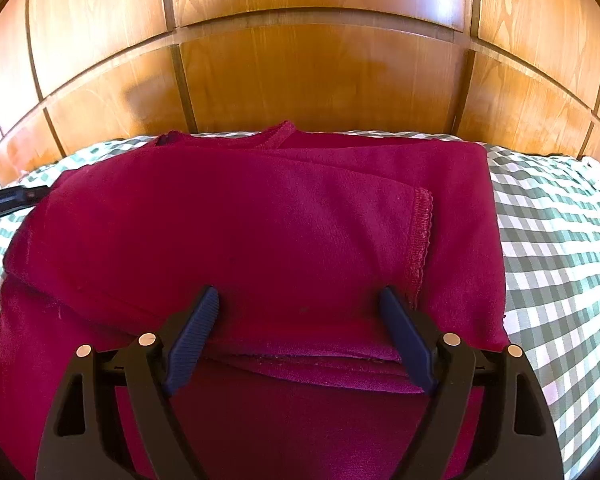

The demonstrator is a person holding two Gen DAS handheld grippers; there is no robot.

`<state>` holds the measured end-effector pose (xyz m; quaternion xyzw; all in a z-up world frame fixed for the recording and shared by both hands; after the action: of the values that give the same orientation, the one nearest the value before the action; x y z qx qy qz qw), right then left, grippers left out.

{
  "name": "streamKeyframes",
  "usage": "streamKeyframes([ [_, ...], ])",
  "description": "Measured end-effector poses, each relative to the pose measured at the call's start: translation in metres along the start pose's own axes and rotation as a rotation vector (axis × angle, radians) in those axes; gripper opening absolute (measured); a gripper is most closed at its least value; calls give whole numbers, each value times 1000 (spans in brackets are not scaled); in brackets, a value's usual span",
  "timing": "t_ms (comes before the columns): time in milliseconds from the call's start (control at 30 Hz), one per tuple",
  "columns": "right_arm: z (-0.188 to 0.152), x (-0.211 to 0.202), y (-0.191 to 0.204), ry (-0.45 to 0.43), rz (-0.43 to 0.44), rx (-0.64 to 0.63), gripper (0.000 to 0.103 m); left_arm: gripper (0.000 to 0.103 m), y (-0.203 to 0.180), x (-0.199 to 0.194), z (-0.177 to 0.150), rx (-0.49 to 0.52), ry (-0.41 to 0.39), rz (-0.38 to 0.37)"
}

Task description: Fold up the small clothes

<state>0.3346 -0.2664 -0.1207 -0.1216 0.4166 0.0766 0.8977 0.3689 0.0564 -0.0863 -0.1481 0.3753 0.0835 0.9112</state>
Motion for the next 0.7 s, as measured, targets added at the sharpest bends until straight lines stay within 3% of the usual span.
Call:
streamKeyframes([
  [100,0,0,0,-1,-2,-1,82,47,-10,-15,-25,62,7,-27],
  [200,-1,0,-1,-1,0,0,82,50,-11,1,-52,136,45,34],
  [400,-1,-1,-1,-3,-2,1,82,49,-12,-19,-48,72,33,11],
  [700,0,-1,0,-2,-2,2,82,59,-6,-70,-71,57,-5,-35],
])
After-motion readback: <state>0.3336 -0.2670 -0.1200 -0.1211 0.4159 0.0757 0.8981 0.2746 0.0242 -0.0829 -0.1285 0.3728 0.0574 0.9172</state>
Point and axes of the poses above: each gripper's, at about its wrist camera, not at the fingertips, and x roughly the way its jaws point, y to its left, z to its top, the point moved 6 cm from there along x, roughly the way its jaws point, and after that the axes turned 14 degrees about -x, right-handed, at the moved point
